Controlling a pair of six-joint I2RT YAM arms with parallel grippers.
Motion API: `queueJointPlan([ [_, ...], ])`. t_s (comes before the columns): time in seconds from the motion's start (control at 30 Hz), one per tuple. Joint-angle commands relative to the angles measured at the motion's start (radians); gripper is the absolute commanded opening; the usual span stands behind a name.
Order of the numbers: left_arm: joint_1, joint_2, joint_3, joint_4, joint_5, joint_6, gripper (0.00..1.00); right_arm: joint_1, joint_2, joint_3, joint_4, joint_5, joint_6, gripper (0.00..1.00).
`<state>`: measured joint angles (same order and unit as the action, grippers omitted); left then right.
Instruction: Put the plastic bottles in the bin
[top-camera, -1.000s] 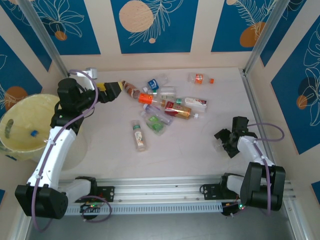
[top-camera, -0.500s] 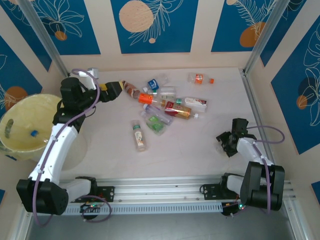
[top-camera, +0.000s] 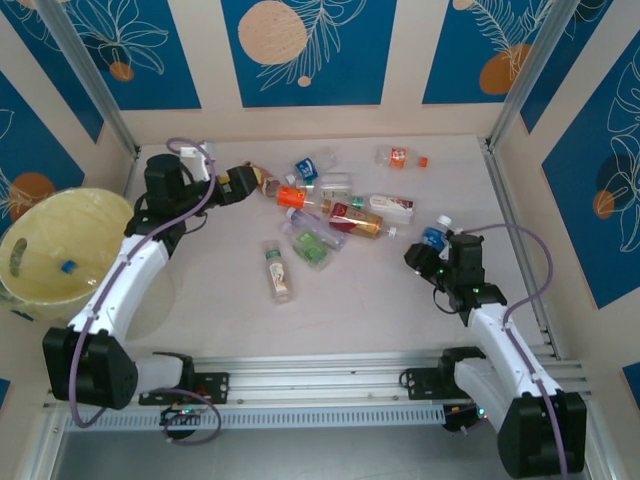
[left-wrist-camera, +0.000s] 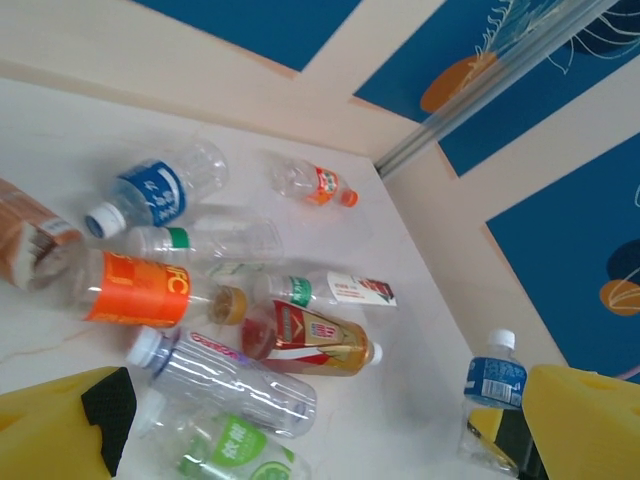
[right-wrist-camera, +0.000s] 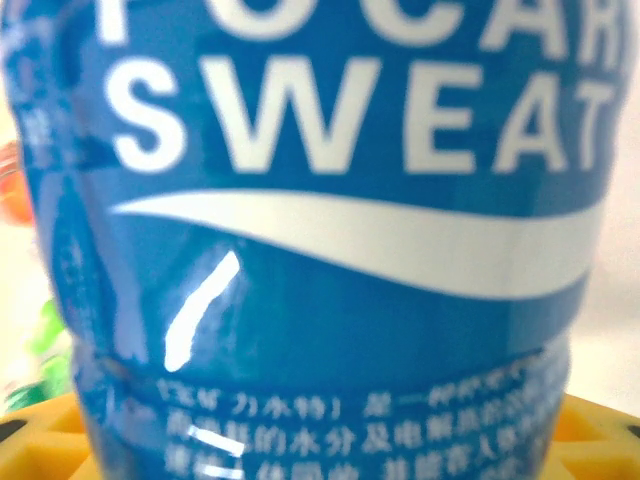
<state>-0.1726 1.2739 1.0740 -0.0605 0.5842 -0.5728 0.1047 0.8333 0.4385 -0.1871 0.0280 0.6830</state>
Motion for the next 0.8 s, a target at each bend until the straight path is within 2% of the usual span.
queueJointPlan([
  [0.0, -0.058, 0.041, 0.018, 0.062, 0.039, -0.026, 1.00, 0.089, -0.010, -0.016, 0.201, -0.115, -0.091, 0.42],
  [0.17, -0.143, 0.138, 0.044, 0.065, 0.030, 0.011, 1.00, 0.187, 0.069, 0.051, 0.268, -0.243, -0.194, 0.42],
  [0.33, -0.213, 0.210, 0.090, 0.040, 0.050, 0.073, 1.00, 0.258, 0.212, 0.194, 0.239, -0.377, -0.254, 0.43],
  [0.5, -0.250, 0.221, 0.047, 0.216, 0.092, 0.023, 1.00, 0.311, 0.326, 0.300, 0.267, -0.474, -0.292, 0.43],
  [0.57, -0.255, 0.228, 0.048, 0.230, 0.092, 0.014, 1.00, 0.324, 0.369, 0.342, 0.271, -0.514, -0.302, 0.44],
  [0.77, -0.284, 0.259, 0.064, 0.304, 0.198, -0.031, 1.00, 0.394, 0.488, 0.470, 0.219, -0.562, -0.345, 0.44],
])
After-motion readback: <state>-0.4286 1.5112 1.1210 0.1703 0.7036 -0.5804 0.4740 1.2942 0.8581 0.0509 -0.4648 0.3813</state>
